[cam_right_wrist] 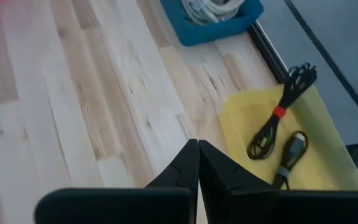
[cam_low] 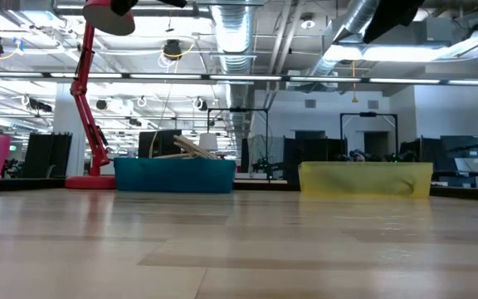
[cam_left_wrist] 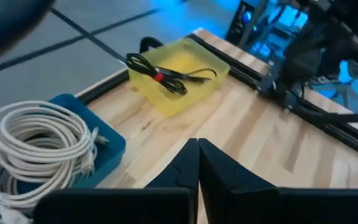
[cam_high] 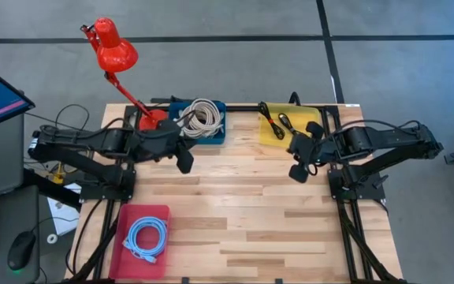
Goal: Pick & Place USB Port
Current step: Return to Home Position
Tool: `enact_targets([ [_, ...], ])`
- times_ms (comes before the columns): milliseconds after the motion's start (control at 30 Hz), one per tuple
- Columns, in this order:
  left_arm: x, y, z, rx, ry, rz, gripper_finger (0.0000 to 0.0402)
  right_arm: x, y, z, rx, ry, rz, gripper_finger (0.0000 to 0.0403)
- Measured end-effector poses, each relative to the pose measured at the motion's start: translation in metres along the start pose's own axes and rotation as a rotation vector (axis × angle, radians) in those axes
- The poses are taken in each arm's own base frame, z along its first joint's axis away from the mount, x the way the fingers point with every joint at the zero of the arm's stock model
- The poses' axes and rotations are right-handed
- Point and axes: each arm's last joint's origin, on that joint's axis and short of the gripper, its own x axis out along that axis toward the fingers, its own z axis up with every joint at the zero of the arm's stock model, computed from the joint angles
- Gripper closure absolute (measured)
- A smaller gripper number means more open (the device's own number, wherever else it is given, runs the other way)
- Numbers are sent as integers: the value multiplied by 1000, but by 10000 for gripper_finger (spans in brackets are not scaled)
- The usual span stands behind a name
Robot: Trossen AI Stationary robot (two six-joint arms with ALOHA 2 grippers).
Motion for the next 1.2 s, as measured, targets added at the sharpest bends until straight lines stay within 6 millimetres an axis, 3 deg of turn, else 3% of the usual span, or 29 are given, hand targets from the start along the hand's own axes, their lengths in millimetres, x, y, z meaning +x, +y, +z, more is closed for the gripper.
enact_targets([
  [267, -9, -12, -6, 213, -8, -41, 398, -6, 14, 13, -167, -135, 214, 403],
  [500, -20, -16, -7, 311, -33, -90, 398, -22, 7, 19, -164, -277, 289, 403],
  [867, -78, 4, 8, 353, -197, -235, 399, -69, -25, -3, -91, -467, 359, 403],
  [1200, -109, 20, 8, 334, -285, -332, 399, -58, -35, -46, -19, -631, 403, 403],
])
